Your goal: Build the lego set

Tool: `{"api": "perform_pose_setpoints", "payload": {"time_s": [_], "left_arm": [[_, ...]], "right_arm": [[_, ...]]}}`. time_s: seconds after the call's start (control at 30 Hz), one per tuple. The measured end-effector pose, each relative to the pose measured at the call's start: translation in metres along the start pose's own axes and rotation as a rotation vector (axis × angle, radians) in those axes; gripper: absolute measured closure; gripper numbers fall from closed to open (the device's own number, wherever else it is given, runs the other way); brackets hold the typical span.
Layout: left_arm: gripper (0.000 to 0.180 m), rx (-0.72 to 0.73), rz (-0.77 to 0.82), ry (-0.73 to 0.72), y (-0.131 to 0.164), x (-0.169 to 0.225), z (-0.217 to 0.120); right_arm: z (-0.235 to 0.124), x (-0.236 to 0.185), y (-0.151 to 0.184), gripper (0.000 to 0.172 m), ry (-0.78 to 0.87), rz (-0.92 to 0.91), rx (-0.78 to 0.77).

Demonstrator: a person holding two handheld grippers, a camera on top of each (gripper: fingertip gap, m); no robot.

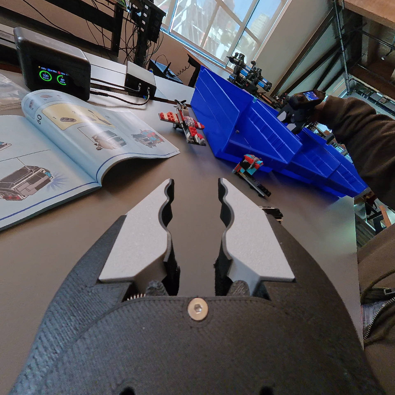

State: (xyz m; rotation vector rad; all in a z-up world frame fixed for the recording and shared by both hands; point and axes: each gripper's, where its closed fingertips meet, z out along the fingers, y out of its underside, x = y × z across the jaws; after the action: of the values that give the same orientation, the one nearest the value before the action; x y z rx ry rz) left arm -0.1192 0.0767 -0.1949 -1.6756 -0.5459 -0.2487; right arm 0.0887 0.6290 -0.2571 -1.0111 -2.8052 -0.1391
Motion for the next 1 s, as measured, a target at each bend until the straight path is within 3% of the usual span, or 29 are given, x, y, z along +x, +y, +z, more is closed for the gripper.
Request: {"api": "perform_pose_setpoints", "payload": {"time_s": [0.33, 1.0], "left_arm": [[0.138, -0.021, -0.022, -0.002, 0.002, -0.003, 0.002], [0.138, 0.009, -0.006, 0.010, -0.001, 0.001, 0.000]], "right_arm": [[0.008, -0.009, -0.001, 0.147, -0.056, 0.023, 0.035], [-0.001, -0.007, -0.006, 0.151, -0.067, 0.092, 0.056]]}}
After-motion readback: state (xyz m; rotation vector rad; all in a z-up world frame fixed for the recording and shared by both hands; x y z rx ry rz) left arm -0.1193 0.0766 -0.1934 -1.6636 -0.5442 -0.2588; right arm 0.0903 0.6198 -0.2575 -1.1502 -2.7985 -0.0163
